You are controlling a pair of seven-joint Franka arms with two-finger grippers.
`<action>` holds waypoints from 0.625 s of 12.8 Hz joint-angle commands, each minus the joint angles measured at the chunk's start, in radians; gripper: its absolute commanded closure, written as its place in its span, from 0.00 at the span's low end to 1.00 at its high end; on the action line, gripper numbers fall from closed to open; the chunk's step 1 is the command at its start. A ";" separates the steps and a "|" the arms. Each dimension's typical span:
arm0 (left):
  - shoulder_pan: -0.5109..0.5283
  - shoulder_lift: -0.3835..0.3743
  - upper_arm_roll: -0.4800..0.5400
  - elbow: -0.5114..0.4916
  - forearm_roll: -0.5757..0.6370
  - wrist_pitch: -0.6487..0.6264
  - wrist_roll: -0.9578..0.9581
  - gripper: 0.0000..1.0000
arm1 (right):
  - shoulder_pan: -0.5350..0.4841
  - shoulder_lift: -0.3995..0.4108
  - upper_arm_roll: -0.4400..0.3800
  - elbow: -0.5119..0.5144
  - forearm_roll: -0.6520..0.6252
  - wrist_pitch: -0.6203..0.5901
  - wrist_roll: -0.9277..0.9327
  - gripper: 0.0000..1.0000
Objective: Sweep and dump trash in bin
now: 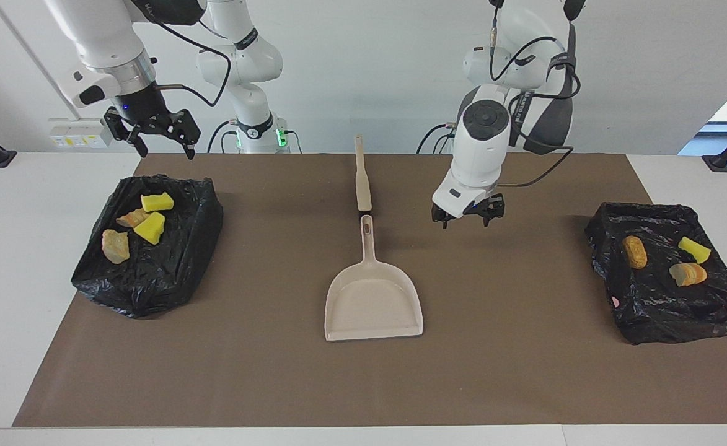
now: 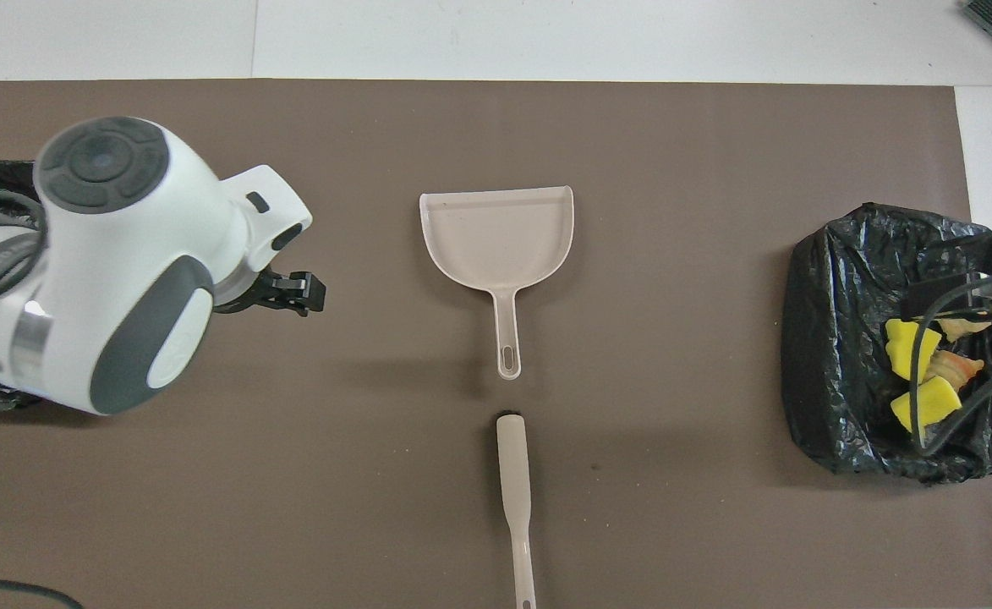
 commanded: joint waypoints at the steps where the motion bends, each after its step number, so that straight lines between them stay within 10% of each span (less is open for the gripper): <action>1: 0.005 -0.105 0.074 -0.035 -0.027 -0.050 0.160 0.00 | -0.010 0.001 -0.002 0.002 0.002 0.002 -0.006 0.00; 8: 0.185 -0.095 0.047 0.209 -0.059 -0.283 0.343 0.00 | -0.016 -0.001 -0.006 0.002 -0.007 -0.001 -0.017 0.00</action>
